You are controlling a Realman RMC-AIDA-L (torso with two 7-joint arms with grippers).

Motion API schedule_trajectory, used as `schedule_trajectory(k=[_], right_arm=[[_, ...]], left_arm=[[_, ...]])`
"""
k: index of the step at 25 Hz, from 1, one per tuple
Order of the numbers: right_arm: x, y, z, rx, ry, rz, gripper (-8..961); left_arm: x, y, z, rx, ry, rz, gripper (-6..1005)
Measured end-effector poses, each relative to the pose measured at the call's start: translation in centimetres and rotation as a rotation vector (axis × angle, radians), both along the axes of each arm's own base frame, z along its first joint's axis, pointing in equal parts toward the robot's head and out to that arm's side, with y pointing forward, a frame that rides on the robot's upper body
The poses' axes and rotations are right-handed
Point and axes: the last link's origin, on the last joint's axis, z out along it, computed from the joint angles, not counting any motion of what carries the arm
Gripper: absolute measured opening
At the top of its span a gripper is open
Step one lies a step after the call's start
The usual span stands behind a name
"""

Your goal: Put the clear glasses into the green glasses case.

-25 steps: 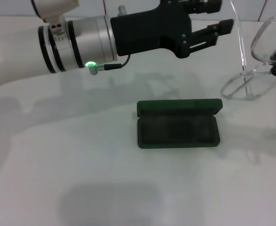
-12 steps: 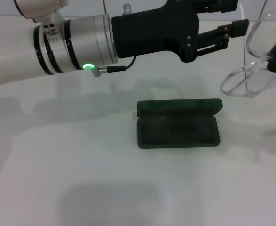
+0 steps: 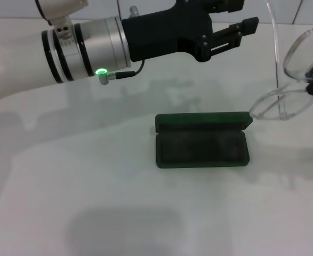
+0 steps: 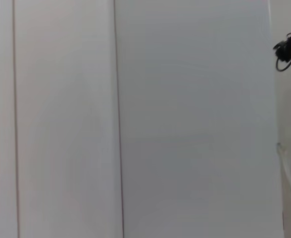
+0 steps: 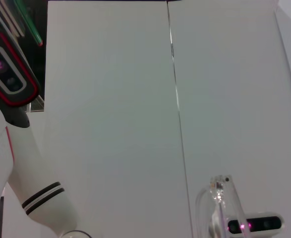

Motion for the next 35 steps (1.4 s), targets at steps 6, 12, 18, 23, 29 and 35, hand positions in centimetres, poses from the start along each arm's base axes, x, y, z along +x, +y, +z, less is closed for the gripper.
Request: schedule_trajectory(k=[6,12,18,23,29,35], right_arm=[[-0.3,0.4,-0.6,-0.013,-0.014,-0.007,61],[-0.3,0.7,-1.1,-0.023,-0.03,-0.03,61],[-0.4,0.8,-1.4,-0.032,-0.034,-0.031,61],[-0.4,0.9,-1.5,-0.03,-0.036,-0.037,60],[-0.3,1.0,-1.7,-0.03,-0.037,-0.056,58],[-0.3,1.1,-1.6,-0.028,-0.035,-0.059,58]], left_arm=[[1.2,-1.1,-0.3,-0.05,-0.009,-0.078,506],[2.2,-2.1,-0.2,-0.092,-0.05,-0.134,506],[2.6,-2.6,-0.5,-0.118,-0.065,-0.155,506],[2.8,-2.9,-0.4,-0.131,-0.077,-0.172,507],[2.7,-3.1,-0.2,-0.13,-0.089,-0.173,507],[2.6,-3.1,-0.2,-0.131,-0.09,-0.174,507]])
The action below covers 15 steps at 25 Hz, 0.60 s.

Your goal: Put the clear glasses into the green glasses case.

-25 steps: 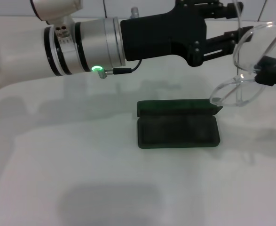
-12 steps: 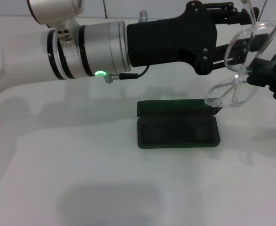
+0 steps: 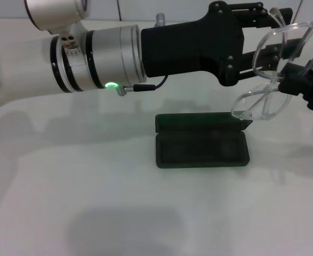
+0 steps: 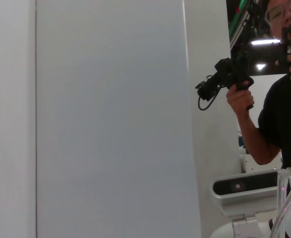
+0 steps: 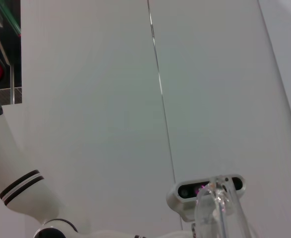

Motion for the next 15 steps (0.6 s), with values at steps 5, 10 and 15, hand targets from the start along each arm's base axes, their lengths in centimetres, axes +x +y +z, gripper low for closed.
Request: schedule_trajectory(k=[5,10,15], right_arm=[[0.0,0.1,0.0,0.003,0.001,-0.004,58],[0.0,0.1,-0.1,0.001,-0.001,-0.004,59],[0.2,0.0,0.1,0.008,-0.003,-0.01,59]], left_arm=[[-0.1,0.1,0.0,0.002,0.001,0.005,507],[-0.7,0.7,0.4,0.038,-0.006,0.036,508],[-1.9,1.9,1.4,0.098,-0.035,0.106,508]])
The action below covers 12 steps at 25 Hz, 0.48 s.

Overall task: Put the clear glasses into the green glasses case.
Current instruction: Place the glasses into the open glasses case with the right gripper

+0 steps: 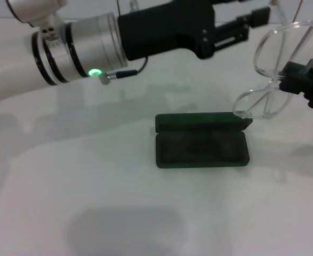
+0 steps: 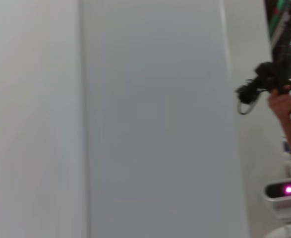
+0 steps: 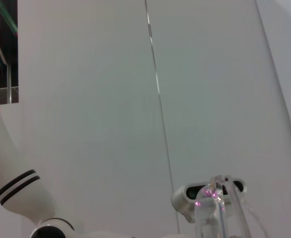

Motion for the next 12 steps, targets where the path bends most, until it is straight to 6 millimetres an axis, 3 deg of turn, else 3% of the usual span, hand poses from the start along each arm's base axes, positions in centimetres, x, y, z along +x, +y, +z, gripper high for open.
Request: schedule_trajectory(k=[6,12], right_arm=[[0.0,0.9,0.8,-0.011,-0.044,-0.035,59],[-1.3,4.0,1.6,-0.059,-0.25,-0.13,59]], left_arm=[[-3.6,1.5,1.9,0.136,-0.027,0.157,508],[-8.5,2.0,4.0,0.235,-0.027,0.347,508]])
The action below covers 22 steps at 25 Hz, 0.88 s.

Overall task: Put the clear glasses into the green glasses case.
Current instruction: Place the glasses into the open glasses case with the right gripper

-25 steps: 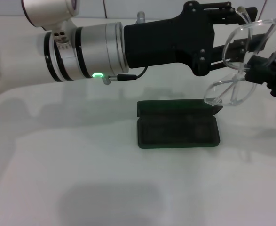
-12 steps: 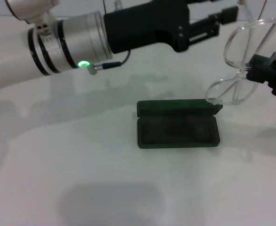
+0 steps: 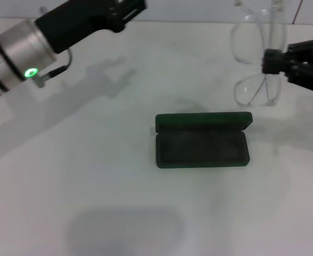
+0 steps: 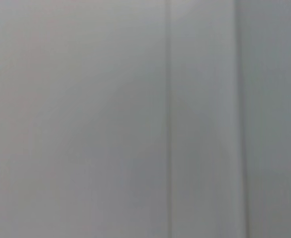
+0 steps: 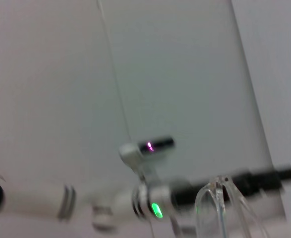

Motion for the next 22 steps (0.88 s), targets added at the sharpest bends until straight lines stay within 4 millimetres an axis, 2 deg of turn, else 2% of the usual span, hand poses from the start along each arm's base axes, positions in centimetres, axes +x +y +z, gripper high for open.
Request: schedule_trajectory(k=[5,12,15,22], right_arm=[[-3.2,2.7,-0.5,-0.104,-0.236,-0.034,59],[-8.0,4.5,-3.2,-0.298,-0.541,-0.04,60],[-9.1,5.0,-4.6,-0.336,-0.676,-0.069,60],[-9.4,5.1,-7.7,-0.324,-0.907,-0.066,60]], left_arm=[[-2.1,-0.5,0.8,0.0,-0.017,0.071,508],[-2.6,-0.6,0.8,-0.001,-0.039,0.102,509],[-2.4,-0.5,0.9,-0.014,-0.046,0.105,509],[-2.3,-0.4,0.9,-0.031,-0.045,0.105,509]])
